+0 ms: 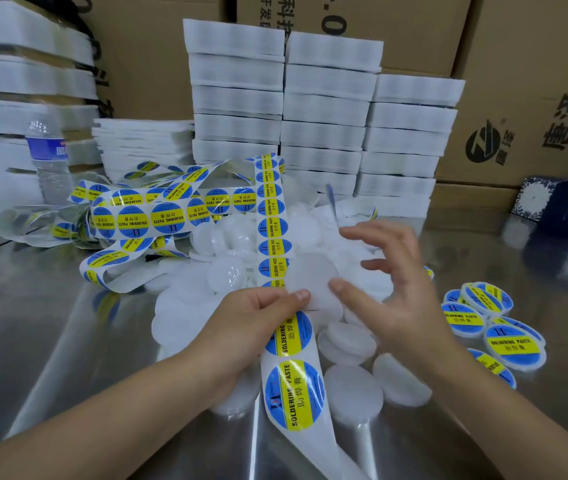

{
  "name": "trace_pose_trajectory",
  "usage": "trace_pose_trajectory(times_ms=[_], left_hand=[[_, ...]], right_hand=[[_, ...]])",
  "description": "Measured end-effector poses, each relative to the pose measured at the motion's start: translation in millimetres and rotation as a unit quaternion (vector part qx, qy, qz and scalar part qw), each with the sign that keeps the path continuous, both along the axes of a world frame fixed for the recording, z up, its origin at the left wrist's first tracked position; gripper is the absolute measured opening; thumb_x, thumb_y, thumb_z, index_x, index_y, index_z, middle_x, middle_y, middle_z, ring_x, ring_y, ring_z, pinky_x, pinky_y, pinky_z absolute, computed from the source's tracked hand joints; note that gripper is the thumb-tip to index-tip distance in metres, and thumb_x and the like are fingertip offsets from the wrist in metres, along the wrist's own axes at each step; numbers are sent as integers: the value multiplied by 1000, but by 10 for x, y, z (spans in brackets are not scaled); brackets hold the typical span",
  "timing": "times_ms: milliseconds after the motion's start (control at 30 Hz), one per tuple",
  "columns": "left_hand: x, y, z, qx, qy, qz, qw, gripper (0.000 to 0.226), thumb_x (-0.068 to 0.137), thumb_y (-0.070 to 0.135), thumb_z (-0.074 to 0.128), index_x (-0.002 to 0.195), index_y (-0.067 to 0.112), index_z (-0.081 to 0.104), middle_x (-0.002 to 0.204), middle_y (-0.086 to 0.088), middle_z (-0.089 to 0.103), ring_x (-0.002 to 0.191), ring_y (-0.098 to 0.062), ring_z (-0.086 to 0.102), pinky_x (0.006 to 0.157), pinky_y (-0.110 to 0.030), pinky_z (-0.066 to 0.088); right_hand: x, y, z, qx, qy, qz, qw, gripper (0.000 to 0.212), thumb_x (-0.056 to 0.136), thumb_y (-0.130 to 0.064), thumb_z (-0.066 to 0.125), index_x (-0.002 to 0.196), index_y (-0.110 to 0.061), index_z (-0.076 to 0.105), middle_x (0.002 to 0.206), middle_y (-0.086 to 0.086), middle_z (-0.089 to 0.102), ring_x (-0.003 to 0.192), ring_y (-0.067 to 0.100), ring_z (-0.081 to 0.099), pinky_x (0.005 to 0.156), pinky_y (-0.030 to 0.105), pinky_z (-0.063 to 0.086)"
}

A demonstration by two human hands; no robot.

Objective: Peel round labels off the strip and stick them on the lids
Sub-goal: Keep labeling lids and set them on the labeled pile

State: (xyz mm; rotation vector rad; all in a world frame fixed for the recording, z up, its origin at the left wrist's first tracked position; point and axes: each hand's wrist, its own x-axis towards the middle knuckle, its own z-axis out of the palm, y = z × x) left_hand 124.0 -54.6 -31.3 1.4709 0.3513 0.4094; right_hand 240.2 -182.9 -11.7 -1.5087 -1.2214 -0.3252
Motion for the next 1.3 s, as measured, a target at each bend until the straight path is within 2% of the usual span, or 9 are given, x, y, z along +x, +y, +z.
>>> trace_pose_trajectory(times_ms=[100, 200, 367, 533, 667, 767, 900, 1067, 1300], left_hand=[[4, 14, -10, -5, 7, -4, 1000, 40, 56, 49, 69, 84, 22, 79, 88, -8, 76, 77, -19, 72, 76, -30, 56], [9, 18, -14, -9, 6, -8, 1000, 38, 57, 47, 69, 85, 22, 79, 90, -7, 76, 80, -20, 72, 76, -29, 56], [6, 12, -14, -11, 9, -6, 1000, 42, 56, 47, 70, 87, 19, 78, 90, -8, 76, 79, -21, 72, 78, -31, 56], [15, 12, -3, -9, 12, -1, 1000, 47, 56, 48, 69, 91, 17, 77, 91, -10, 75, 79, -21, 71, 83, -35, 54], [17, 9, -3, -10, 10, 2, 1000, 45, 56, 47, 69, 90, 19, 78, 91, -10, 76, 78, -20, 70, 80, -33, 54], [14, 11, 1, -4, 10, 1, 1000, 42, 57, 48, 69, 88, 21, 78, 87, -7, 76, 74, -17, 69, 78, -32, 53], [5, 8, 9, 6, 12, 5, 1000, 39, 58, 49, 68, 84, 22, 78, 77, -2, 74, 66, -11, 67, 67, -24, 51], [8, 10, 6, 6, 12, 12, 1000, 39, 56, 50, 69, 82, 22, 78, 76, -1, 73, 65, -11, 67, 68, -25, 50], [13, 9, 16, -2, 15, 27, 1000, 15, 82, 31, 66, 80, 21, 78, 73, -1, 73, 61, -10, 66, 56, -18, 50]], right_hand=[[42, -13, 110, 97, 190, 69, 975, 11, 72, -24, 58, 75, -28, 68, 93, -6, 63, 88, 4, 58, 73, 21, 44], [82, -24, 180, 85, 330, 119, 932, 26, 74, -26, 49, 59, -22, 70, 68, -2, 65, 67, 11, 57, 63, 26, 42], [52, 17, 174, -16, 411, 64, 909, 35, 90, -30, 52, 61, -16, 65, 49, 2, 50, 47, 13, 44, 54, 27, 37], [58, 30, 171, -89, 455, 33, 886, 40, 89, -41, 50, 64, -13, 63, 43, -1, 38, 41, 13, 33, 50, 26, 33], [66, 43, 170, -110, 471, 29, 875, 42, 89, -42, 49, 66, -12, 66, 42, -2, 34, 38, 13, 30, 50, 27, 30], [73, 48, 161, -119, 471, 30, 874, 43, 89, -42, 49, 65, -12, 68, 42, -2, 32, 37, 12, 28, 50, 28, 29], [67, 33, 156, -128, 464, 28, 876, 43, 90, -43, 49, 66, -14, 70, 44, -2, 31, 40, 13, 27, 49, 26, 29], [55, 22, 173, -137, 460, 24, 877, 42, 92, -41, 47, 74, -10, 69, 43, -2, 31, 38, 12, 28, 48, 25, 29], [59, 4, 182, -135, 444, -2, 886, 50, 92, -43, 46, 66, -12, 76, 43, -2, 28, 39, 12, 25, 50, 27, 29]])
